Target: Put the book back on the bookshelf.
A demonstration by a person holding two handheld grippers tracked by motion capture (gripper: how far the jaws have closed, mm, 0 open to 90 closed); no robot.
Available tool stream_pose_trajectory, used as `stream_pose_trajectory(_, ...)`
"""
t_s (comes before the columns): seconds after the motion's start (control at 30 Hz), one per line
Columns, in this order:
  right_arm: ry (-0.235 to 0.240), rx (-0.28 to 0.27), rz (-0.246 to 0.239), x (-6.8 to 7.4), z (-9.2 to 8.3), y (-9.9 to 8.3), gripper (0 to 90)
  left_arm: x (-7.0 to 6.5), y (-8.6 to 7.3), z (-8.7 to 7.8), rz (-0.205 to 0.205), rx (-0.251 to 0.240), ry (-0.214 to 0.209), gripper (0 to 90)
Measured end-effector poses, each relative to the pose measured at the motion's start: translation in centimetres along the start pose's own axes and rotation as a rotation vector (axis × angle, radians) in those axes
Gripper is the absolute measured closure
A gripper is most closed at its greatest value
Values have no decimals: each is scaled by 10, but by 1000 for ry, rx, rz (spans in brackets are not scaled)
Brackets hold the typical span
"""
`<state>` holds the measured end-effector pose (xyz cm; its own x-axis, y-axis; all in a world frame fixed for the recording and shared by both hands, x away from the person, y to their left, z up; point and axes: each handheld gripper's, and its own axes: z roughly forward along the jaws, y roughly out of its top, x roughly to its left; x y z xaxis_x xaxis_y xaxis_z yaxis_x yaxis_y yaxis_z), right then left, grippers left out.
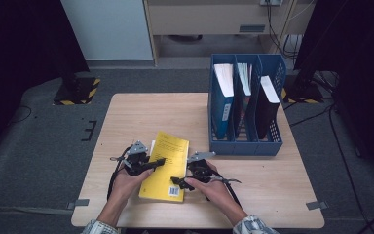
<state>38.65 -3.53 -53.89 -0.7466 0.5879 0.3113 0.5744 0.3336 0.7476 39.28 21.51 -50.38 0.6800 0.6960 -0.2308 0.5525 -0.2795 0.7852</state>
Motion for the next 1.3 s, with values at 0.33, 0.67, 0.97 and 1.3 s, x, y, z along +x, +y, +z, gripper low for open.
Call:
stream_pose_trajectory(0.33,12,-4,13,-3,3,3,97,1,1,-3,7,-33,-9,772)
stream_pose_trajectory(0.67,18,-20,39,-7,7,8,223,16,-11,4,-35,31,4,647)
stream_pose_trajectory(0.97,31,-7,64,-7,12,14,239,19,-14,5,-48,21,-7,636)
stream_pose_trajectory(1.3,4,41,50,-2,17,22,238,18,-12,5,-52,34,-5,602)
